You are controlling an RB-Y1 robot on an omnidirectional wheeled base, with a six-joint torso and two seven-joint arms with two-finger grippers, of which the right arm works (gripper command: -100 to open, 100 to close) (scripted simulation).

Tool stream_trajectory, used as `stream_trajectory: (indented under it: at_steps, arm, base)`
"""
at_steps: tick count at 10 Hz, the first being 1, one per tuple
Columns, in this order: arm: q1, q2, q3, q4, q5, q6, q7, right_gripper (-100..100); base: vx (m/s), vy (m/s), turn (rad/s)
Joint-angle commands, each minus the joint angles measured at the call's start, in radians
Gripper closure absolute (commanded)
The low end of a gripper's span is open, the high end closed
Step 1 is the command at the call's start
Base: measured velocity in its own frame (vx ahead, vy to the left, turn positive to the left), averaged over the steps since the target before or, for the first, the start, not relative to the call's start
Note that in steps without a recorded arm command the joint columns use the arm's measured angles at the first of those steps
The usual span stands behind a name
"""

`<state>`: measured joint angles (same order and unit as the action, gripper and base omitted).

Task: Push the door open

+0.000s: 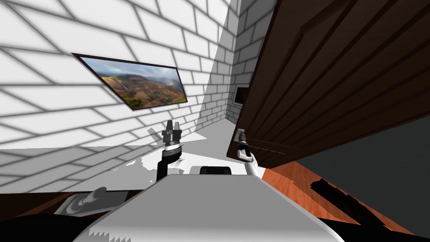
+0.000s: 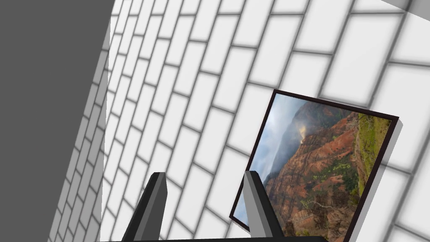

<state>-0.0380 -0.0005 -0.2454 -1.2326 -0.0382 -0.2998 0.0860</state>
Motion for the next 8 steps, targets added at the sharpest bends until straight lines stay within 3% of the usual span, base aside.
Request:
stream_trajectory:
  at_steps: [1,4,7,8]
  arm:
    - [-0.013,-0.023,-0.029,-0.002,-0.007,-0.003,0.002,100]
    - [-0.01,-0.016,-0.063,-0.013,-0.013,0.004,0.009,100]
    - [-0.005,0.021,-0.104,-0.026,-0.021,0.013,0.017,100]
    - [-0.003,0.015,-0.093,-0.026,-0.019,0.016,0.016,100]
  base:
    - [0.218,0.057,-0.069]
    - [0.219,0.054,-0.056]
    - [0.216,0.075,-0.087]
    - [0.084,0.026,-0.031]
